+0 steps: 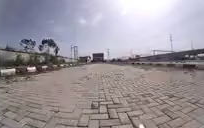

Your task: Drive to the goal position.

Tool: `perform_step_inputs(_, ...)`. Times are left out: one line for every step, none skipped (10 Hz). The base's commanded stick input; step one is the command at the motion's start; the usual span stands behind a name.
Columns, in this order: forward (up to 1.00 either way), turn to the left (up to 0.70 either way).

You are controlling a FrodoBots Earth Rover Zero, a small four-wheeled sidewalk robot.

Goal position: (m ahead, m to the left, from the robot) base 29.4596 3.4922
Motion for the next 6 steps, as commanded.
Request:
perform_step_inputs(1.0,0.0)
perform_step_inputs(1.0,0.0)
perform_step_inputs(1.0,0.0)
perform_step_inputs(1.0,0.0)
perform_step_inputs(1.0,0.0)
perform_step_inputs(1.0,0.0)
